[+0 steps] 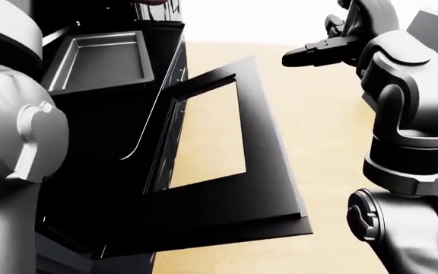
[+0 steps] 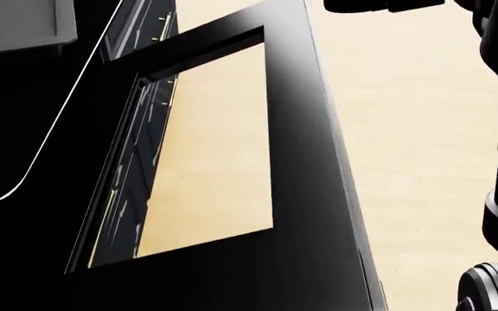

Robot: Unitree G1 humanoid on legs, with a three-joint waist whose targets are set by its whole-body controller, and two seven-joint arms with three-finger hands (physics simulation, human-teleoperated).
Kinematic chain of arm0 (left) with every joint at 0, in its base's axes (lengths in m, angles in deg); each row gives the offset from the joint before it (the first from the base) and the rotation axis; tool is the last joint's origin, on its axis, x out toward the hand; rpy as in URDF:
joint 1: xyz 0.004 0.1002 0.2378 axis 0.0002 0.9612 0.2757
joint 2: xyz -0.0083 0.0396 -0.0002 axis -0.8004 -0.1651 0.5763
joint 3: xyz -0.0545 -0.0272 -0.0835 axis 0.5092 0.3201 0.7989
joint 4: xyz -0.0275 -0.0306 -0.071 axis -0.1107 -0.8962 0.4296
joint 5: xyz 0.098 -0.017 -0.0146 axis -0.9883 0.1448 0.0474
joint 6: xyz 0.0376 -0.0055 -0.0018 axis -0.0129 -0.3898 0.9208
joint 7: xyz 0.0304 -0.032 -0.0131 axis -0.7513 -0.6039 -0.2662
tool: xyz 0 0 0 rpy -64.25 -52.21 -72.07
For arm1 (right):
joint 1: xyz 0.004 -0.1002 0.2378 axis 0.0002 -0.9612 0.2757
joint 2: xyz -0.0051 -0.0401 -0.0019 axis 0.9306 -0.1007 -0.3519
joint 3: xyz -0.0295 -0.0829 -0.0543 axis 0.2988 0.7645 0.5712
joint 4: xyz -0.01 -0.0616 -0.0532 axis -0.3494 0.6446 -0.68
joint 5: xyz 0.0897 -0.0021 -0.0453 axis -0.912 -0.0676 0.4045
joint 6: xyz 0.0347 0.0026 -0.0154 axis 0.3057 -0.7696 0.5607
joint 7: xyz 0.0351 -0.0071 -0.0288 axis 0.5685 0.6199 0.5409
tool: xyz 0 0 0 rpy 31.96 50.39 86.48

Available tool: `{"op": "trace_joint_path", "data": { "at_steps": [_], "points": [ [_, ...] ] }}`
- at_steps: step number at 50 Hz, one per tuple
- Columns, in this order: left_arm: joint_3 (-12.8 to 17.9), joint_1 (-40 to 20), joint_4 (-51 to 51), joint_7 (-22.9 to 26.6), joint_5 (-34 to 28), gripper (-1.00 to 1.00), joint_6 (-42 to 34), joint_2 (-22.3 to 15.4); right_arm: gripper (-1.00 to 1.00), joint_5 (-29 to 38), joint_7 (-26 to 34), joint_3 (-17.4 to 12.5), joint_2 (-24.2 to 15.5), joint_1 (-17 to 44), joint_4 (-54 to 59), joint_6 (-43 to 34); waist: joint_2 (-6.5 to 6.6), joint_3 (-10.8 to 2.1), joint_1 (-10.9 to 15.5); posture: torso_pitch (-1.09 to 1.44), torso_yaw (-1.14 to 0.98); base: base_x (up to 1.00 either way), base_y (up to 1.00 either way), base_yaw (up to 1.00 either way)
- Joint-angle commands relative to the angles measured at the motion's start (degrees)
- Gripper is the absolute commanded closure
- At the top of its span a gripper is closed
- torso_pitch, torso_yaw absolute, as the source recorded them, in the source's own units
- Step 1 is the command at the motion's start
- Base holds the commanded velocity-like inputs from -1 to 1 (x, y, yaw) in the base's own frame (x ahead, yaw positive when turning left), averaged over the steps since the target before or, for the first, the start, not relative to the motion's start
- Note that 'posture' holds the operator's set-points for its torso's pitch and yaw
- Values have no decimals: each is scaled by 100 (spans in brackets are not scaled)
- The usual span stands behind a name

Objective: Place the eggplant on the top rack of the oven.

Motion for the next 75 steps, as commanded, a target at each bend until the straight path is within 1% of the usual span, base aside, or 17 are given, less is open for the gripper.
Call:
{"op": "trace_joint_path", "data": {
  "at_steps": [1, 9, 10, 11, 17, 29, 36, 40, 47, 50, 51, 54, 58, 75],
  "points": [
    [25, -191, 156, -76, 14, 100, -29, -49, -100, -38, -5, -27, -82, 203, -101, 159, 30, -150, -5, 0, 0, 0, 0, 0],
    [9, -155, 164, 18, -97, 100, -6, -238, -100, -81, -84, 14, -27, 153, -80, 226, 91, -200, -15, 0, 0, 0, 0, 0],
    [-53, -198, 157, 2, -219, 100, -113, -402, -100, -88, -69, -4, -47, 82, -86, 259, 94, -206, -17, 0, 0, 0, 0, 0],
    [-113, -200, 151, -25, -334, 100, -211, -440, -100, -94, -66, -6, -52, 84, -69, 275, 99, -213, -16, 0, 0, 0, 0, 0],
    [-62, -139, 147, -1, -492, 100, -265, -522, -100, -120, -47, -6, -90, 122, 24, 328, 127, -251, -30, 0, 0, 0, 0, 0],
    [62, 216, 140, -16, -523, 100, -434, -532, -100, -158, -80, -40, -118, 36, -38, 326, 158, -275, -37, 0, 0, 0, 0, 0],
    [50, 358, 142, 1, -553, 100, -489, -550, -100, -160, -89, -12, -107, 37, 83, 444, 159, -248, -66, 0, 0, 0, 0, 0],
    [45, 414, 145, 62, -580, 100, -564, -591, -100, -159, -76, -1, -131, 134, 136, 414, 165, -240, -75, 0, 0, 0, 0, 0],
    [71, 603, 152, 63, -571, 100, -628, -609, -100, -154, -88, 5, -105, 108, 89, 396, 174, -223, -80, 0, 0, 0, 0, 0],
    [92, 733, 153, -6, -542, 100, -661, -616, -100, -161, -88, -18, -103, 19, 9, 384, 174, -223, -78, 0, 0, 0, 0, 0],
    [142, 749, 153, -5, -478, 100, -703, -597, -100, -168, -82, -28, -122, 42, -10, 343, 174, -225, -77, 0, 0, 0, 0, 0],
    [118, 837, 150, -105, -470, 100, -732, -585, -100, -183, -43, -66, -211, 83, 3, 325, 173, -233, -74, 0, 0, 0, 0, 0],
    [105, 989, 139, -225, -444, 100, -763, -542, -100, -211, -92, -104, -159, -138, -104, 398, 169, -230, -65, 0, 0, 0, 0, 0],
    [91, 1319, 121, -530, -355, 100, -878, -534, -100, -276, -149, -89, -173, -194, -104, 418, 173, -289, -64, 0, 0, 0, 0, 0]
  ]
}}
